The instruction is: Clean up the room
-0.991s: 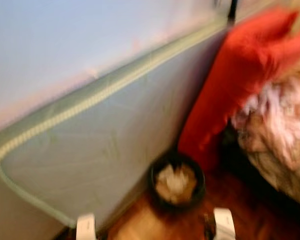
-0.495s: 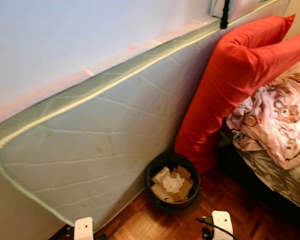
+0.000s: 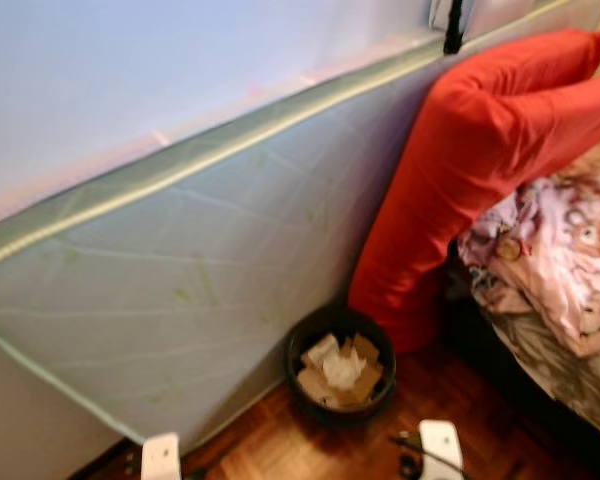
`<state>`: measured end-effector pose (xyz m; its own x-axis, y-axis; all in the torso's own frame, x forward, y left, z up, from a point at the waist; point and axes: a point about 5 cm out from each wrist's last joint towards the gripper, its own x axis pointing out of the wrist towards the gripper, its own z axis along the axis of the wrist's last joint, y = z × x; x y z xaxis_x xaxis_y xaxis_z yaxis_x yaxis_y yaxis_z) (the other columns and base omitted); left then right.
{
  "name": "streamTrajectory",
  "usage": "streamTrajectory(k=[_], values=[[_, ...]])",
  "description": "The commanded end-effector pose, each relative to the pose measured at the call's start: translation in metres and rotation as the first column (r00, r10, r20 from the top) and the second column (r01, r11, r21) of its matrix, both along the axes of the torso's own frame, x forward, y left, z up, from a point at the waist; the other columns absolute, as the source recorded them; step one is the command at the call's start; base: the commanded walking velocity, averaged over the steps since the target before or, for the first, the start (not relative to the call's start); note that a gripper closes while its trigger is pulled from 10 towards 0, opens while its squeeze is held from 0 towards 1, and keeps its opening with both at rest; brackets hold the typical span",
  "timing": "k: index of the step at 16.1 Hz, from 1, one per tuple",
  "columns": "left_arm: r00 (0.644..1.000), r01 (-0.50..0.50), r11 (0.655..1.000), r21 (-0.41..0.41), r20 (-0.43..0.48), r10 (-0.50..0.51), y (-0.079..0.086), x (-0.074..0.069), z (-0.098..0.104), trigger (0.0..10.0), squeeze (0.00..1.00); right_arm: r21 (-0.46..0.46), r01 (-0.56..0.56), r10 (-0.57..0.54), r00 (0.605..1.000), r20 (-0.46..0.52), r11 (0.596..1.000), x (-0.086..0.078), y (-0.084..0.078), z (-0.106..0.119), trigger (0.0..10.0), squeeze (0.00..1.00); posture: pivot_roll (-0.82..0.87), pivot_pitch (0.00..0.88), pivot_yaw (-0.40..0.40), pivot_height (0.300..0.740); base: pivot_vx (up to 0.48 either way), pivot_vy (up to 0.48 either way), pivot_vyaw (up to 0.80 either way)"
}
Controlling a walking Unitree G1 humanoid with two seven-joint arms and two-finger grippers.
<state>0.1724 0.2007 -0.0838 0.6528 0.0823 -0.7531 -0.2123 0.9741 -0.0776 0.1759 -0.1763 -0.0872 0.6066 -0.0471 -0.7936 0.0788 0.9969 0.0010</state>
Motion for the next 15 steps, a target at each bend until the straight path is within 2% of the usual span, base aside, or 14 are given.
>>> streamTrajectory(k=[1,13,15], values=[[0.973,0.161,0.978,0.135,-0.186,-0.134,0.0423,-0.0250,-0.0037,10.0,0.00,0.169,0.263,-0.246,0.962,-0.118,0.950,-0.0345,-0.0144,-0.0135,10.0,0.00,0.01,0.000,0.033,0.740,0.000,-0.480,0.00],[0.975,0.158,0.978,0.134,-0.179,-0.133,0.0378,-0.0214,-0.0036,10.0,0.00,0.165,0.252,-0.236,0.966,-0.110,0.954,-0.0313,-0.0157,-0.0121,10.0,0.00,0.01,0.000,0.020,0.740,0.000,-0.480,0.00],[0.976,0.142,0.981,0.131,-0.183,-0.117,0.0370,-0.0221,-0.0043,10.0,0.00,0.163,0.246,-0.230,0.967,-0.110,0.956,-0.0298,-0.0165,-0.0116,10.0,0.00,0.01,0.000,0.015,0.740,0.000,0.000,0.00]])
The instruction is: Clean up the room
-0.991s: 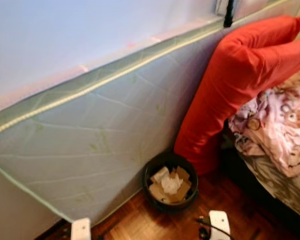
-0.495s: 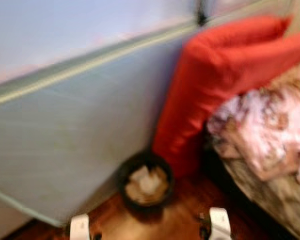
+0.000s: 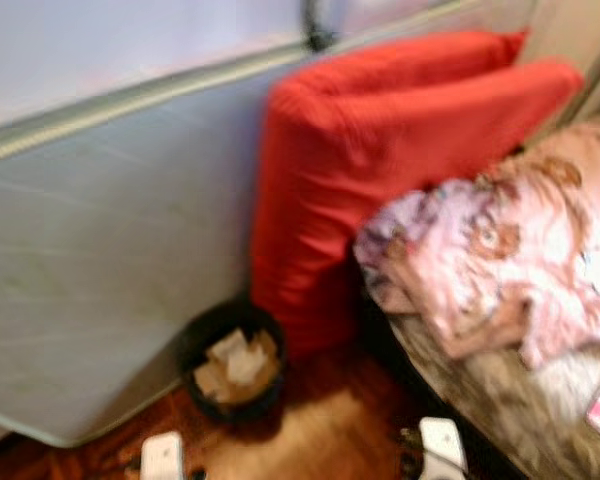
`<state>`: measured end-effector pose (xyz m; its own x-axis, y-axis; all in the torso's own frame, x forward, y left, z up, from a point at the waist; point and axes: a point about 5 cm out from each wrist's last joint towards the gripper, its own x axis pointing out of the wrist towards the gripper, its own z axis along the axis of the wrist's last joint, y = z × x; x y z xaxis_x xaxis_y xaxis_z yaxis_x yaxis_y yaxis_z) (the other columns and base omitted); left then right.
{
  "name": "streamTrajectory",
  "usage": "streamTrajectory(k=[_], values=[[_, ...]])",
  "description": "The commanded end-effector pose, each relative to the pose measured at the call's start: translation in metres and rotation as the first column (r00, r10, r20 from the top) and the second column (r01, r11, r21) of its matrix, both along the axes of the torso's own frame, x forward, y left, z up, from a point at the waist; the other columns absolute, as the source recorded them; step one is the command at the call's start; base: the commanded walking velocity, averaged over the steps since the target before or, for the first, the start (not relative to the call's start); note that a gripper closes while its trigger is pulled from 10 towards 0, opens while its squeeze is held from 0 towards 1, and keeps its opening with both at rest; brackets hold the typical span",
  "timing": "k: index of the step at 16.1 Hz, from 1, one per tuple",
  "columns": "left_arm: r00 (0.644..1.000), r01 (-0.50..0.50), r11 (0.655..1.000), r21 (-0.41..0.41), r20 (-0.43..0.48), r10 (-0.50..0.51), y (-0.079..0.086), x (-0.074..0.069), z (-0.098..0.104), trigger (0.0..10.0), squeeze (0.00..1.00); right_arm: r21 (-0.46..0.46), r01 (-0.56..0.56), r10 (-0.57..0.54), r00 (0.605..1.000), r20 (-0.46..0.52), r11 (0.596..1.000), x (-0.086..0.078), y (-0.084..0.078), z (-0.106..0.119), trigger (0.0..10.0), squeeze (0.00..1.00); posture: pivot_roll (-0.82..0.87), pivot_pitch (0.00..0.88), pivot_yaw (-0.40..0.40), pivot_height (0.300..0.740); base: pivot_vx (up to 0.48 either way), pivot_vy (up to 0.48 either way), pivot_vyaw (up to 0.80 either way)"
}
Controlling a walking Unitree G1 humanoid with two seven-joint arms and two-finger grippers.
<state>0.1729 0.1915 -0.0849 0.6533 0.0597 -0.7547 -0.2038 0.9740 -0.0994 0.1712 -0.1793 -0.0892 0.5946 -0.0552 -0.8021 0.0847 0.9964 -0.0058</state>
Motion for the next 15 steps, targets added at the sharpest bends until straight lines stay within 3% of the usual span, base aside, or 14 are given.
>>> streamTrajectory(k=[1,13,15], values=[[0.978,0.136,0.979,0.154,-0.181,-0.107,0.046,-0.023,-0.003,10.0,0.00,0.167,0.237,-0.224,0.970,-0.094,0.957,-0.024,-0.014,-0.009,10.0,0.00,0.01,0.000,0.015,0.740,0.000,0.000,0.00],[0.982,0.119,0.982,0.146,-0.164,-0.095,0.043,-0.015,-0.001,10.0,0.00,0.154,0.224,-0.215,0.974,-0.073,0.962,-0.010,-0.020,-0.003,10.0,0.00,-0.01,0.000,0.003,0.740,0.000,0.000,0.00],[0.981,0.124,0.982,0.145,-0.167,-0.099,0.044,-0.016,-0.001,10.0,0.00,0.152,0.198,-0.188,0.979,-0.080,0.968,-0.009,-0.019,-0.003,10.0,0.00,-0.01,0.000,0.011,0.740,0.000,0.000,-0.75]])
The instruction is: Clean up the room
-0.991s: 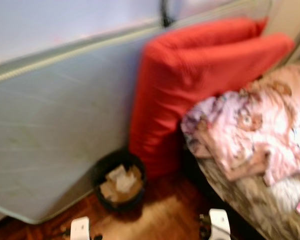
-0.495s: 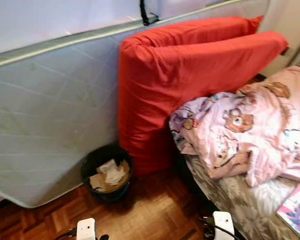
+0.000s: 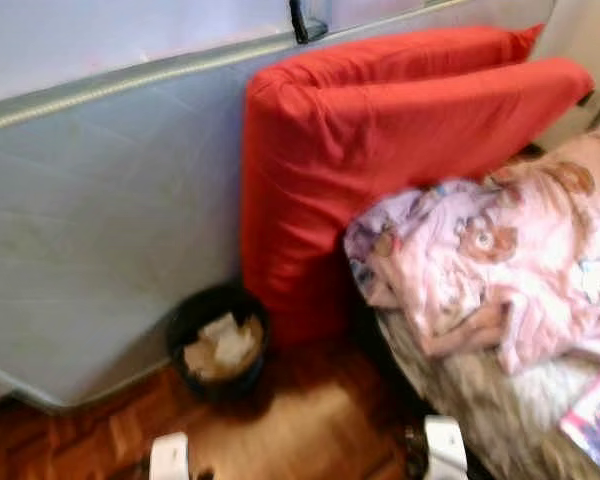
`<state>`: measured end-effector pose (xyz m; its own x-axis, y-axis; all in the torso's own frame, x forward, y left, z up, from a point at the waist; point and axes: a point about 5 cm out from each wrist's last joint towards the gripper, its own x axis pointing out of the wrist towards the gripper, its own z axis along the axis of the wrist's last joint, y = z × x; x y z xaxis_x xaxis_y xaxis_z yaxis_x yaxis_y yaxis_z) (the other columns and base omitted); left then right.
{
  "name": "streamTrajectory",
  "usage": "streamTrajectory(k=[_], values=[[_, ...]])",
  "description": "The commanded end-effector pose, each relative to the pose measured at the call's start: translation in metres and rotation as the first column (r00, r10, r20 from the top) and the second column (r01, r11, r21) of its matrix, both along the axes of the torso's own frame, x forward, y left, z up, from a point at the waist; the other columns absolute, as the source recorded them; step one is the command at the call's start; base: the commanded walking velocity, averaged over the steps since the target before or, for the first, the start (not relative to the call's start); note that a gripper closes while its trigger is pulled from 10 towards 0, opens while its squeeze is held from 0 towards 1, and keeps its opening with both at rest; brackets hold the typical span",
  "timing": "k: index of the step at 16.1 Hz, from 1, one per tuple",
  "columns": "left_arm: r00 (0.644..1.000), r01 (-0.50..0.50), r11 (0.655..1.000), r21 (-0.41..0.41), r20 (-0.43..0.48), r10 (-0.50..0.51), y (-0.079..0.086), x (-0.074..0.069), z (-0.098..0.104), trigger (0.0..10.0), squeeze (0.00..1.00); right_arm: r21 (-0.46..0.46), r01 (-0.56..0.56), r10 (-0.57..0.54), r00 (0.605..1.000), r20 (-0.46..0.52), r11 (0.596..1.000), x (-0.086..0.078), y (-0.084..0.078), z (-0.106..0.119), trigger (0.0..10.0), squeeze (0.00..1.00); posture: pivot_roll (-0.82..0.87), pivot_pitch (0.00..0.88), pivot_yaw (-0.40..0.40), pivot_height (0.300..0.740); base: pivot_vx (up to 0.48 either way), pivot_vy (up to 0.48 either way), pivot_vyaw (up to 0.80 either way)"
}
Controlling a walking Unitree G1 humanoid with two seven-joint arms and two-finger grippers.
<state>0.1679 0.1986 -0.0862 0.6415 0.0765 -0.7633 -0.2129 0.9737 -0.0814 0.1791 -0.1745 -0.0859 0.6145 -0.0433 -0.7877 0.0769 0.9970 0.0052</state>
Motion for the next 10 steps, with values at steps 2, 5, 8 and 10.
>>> streamTrajectory(k=[2,5,8,10], values=[[0.980,0.151,0.978,0.141,-0.155,-0.128,0.039,-0.009,0.001,10.0,0.00,0.144,0.195,-0.182,0.978,-0.102,0.970,-0.015,-0.022,-0.006,10.0,0.00,0.00,0.000,0.021,0.740,0.000,0.000,-0.73],[0.985,0.135,0.979,0.151,-0.131,-0.115,0.040,0.001,0.006,10.0,0.00,0.153,0.171,-0.159,0.983,-0.087,0.973,-0.007,-0.018,-0.003,10.0,0.00,0.02,0.000,0.032,0.740,0.000,0.000,-0.73],[0.984,0.140,0.978,0.155,-0.127,-0.121,0.039,0.004,0.007,10.0,0.00,0.160,0.156,-0.145,0.986,-0.077,0.975,-0.003,-0.016,-0.001,10.0,0.00,0.02,0.000,0.033,0.740,0.000,0.000,-0.73],[0.982,0.144,0.978,0.153,-0.141,-0.123,0.040,-0.005,0.004,10.0,0.00,0.156,0.141,-0.129,0.988,-0.079,0.978,-0.004,-0.015,-0.002,10.0,0.00,0.02,0.000,0.032,0.740,0.000,0.000,-0.73]])
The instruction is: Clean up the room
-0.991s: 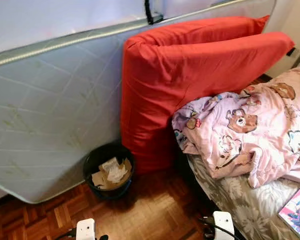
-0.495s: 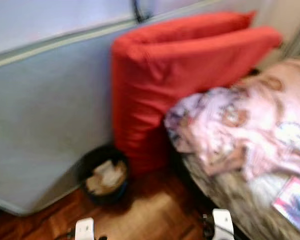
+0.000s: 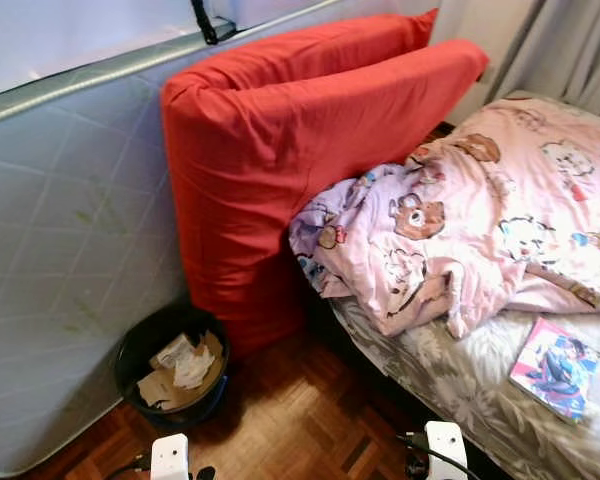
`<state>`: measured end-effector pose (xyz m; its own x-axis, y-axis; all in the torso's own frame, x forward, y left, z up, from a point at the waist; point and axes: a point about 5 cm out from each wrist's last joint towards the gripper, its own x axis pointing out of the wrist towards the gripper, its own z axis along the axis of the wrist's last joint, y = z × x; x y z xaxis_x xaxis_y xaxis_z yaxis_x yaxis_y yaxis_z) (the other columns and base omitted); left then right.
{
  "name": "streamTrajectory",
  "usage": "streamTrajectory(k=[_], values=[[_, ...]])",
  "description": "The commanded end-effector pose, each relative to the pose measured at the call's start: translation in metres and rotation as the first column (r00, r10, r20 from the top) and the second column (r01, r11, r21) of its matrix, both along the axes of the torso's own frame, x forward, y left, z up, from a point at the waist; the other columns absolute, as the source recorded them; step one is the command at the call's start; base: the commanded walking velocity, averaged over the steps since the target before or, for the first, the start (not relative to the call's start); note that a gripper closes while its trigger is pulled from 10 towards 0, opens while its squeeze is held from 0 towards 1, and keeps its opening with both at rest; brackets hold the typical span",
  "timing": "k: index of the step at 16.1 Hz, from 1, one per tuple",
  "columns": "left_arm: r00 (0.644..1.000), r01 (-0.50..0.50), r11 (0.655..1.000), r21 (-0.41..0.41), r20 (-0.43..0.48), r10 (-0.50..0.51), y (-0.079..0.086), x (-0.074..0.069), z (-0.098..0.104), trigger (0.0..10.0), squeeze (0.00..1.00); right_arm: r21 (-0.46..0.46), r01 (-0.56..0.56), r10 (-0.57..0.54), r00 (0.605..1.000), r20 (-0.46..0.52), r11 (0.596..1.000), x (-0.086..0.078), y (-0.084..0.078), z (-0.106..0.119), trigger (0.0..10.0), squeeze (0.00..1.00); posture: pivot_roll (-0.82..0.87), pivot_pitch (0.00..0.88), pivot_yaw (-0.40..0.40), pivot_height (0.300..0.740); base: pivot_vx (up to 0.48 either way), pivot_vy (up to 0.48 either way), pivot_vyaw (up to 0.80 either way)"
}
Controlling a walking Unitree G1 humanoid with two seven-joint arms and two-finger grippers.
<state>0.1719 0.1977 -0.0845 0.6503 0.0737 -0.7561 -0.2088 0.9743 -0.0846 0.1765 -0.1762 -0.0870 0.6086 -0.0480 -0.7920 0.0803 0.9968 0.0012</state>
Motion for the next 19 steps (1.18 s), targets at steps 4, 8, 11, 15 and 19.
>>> streamTrajectory(k=[4,8,11,15,19], values=[[0.979,0.125,0.978,0.165,-0.180,-0.094,0.051,-0.028,-0.002,10.0,0.00,0.175,0.129,-0.121,0.991,-0.058,0.976,0.001,-0.004,-0.001,10.0,0.00,0.02,0.020,0.025,0.740,0.000,0.000,-0.72],[0.973,0.177,0.970,0.169,-0.181,-0.146,0.044,-0.020,-0.002,10.0,0.00,0.200,0.114,-0.121,0.993,0.019,0.973,0.016,0.011,0.007,10.0,0.00,-0.04,0.032,0.057,0.740,0.000,-0.285,-0.72],[0.974,0.180,0.972,0.152,-0.164,-0.155,0.032,-0.010,-0.001,10.0,0.00,0.186,0.144,-0.147,0.989,0.003,0.972,0.011,0.004,0.005,10.0,0.00,-0.04,0.024,0.039,0.740,0.000,0.000,-0.71],[0.978,0.167,0.975,0.144,-0.147,-0.146,0.030,-0.009,-0.001,10.0,0.00,0.179,0.137,-0.138,0.990,-0.006,0.974,0.009,-0.004,0.005,10.0,0.00,-0.02,0.027,0.017,0.740,0.000,0.000,-0.72],[0.978,0.155,0.979,0.132,-0.158,-0.134,0.028,-0.019,-0.005,10.0,0.00,0.177,0.113,-0.114,0.993,-0.003,0.978,0.005,-0.008,0.004,10.0,0.00,-0.01,0.020,0.003,0.740,0.000,0.000,-0.72]])
